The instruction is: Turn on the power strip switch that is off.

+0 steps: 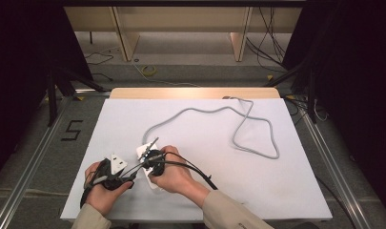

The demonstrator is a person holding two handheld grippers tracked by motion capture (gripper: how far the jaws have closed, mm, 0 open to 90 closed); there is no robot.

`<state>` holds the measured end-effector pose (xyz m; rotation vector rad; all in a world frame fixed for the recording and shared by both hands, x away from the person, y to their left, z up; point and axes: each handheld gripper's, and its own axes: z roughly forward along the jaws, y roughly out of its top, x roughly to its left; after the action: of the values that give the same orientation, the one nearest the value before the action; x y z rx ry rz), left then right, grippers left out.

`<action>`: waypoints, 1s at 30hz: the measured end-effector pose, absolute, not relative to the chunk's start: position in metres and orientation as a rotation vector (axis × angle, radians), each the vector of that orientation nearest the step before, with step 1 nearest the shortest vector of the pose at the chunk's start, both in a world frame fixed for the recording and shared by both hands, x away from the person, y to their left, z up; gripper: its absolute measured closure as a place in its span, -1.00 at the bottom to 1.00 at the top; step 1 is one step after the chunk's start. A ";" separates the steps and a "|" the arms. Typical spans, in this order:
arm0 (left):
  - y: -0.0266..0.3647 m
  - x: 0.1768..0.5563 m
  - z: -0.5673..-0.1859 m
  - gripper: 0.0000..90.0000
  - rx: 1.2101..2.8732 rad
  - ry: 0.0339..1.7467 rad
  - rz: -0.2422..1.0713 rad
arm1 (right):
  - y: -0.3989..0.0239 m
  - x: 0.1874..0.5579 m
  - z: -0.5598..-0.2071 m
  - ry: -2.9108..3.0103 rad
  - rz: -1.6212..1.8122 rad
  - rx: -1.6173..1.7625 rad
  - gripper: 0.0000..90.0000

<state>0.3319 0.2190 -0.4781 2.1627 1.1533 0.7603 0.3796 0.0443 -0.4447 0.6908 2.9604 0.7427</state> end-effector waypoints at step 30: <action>0.219 0.332 -0.478 -0.35 2.162 1.154 0.759 | 0.044 0.381 -0.446 2.965 0.751 0.698 1.00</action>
<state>0.3317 0.2187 -0.4783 2.1623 1.1542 0.7587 0.3809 0.0440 -0.4457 0.6979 2.9647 0.7515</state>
